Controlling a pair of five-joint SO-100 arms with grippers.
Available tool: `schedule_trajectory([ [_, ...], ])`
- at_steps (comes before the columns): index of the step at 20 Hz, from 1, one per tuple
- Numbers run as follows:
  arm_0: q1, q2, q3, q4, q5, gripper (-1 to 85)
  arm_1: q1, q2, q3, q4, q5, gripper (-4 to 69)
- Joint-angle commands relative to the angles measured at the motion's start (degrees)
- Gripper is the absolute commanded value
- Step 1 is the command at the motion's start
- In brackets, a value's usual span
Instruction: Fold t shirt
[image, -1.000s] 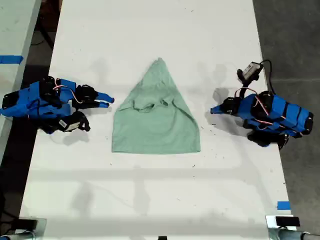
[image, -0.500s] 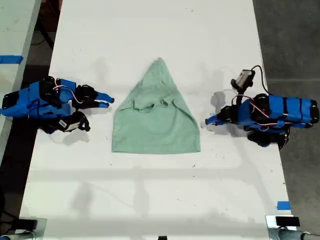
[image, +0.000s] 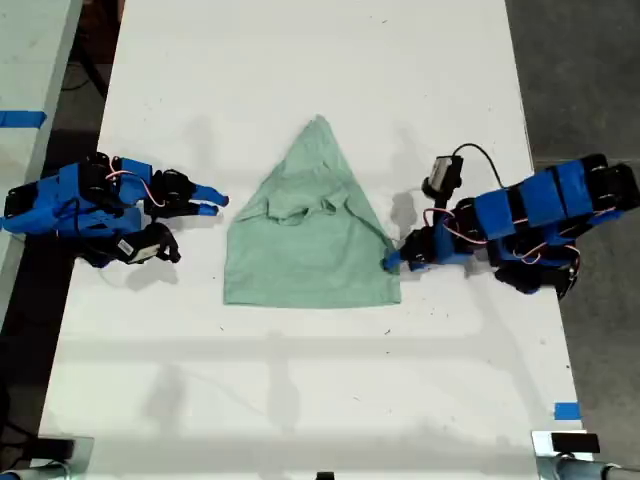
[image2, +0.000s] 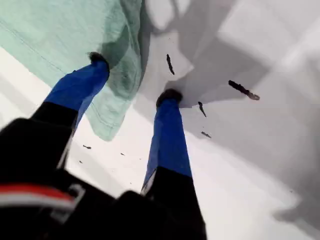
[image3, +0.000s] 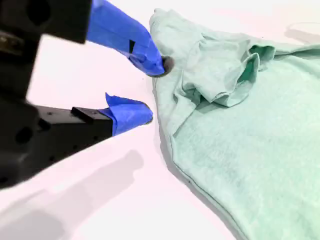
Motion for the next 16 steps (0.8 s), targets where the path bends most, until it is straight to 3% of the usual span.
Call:
schedule_trajectory([
  [1, -0.53, 0.44, 0.44, 0.0, -0.62, 11.5, -1.41, -5.1, -5.45, -3.34, 0.88, 22.3],
  [4, -0.53, 0.44, 0.44, 0.0, -0.62, 11.5, -1.85, -9.32, -5.98, -6.94, 1.23, 20.2],
  [5, -0.53, 0.44, 0.44, 0.0, -0.62, 11.5, -1.85, -9.84, -6.42, -7.12, 1.23, 14.3],
  [6, -0.53, 0.44, 0.44, 0.0, -0.62, 11.5, -1.85, -9.93, -6.94, -6.33, 1.67, 2.9],
  [7, -0.53, 0.44, 0.44, 0.0, -0.62, 11.5, -1.85, -9.84, -7.73, -5.01, 1.67, 1.2],
  [12, -0.53, 0.44, 0.44, 0.0, -0.62, 11.5, -0.62, -10.02, -16.44, 7.47, 1.67, 0.2],
  [16, -0.53, 0.44, 0.44, 0.0, -0.62, 11.5, 0.53, -10.55, -28.39, 13.71, -4.22, 0.2],
])
